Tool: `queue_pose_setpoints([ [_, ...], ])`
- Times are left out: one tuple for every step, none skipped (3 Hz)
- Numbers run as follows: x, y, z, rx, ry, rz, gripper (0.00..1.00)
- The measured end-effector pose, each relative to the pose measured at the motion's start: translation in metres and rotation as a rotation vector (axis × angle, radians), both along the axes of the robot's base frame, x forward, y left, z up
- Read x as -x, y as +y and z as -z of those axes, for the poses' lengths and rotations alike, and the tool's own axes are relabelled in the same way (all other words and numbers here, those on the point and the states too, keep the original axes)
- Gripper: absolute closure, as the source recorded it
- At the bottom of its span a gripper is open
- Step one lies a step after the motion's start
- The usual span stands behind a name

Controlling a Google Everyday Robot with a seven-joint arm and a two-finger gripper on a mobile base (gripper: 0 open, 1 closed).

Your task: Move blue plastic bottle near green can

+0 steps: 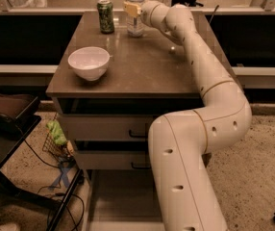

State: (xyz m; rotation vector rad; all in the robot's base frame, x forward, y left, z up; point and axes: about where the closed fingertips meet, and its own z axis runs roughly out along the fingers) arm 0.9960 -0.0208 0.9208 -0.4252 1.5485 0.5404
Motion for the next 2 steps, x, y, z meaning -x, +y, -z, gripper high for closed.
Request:
queue_pose_setpoints([
  [0.0000,0.0000,0.0000,0.000,0.000,0.000,0.01],
  [-0.0001,0.0012,0.0005,0.000,0.001,-0.001,0.00],
])
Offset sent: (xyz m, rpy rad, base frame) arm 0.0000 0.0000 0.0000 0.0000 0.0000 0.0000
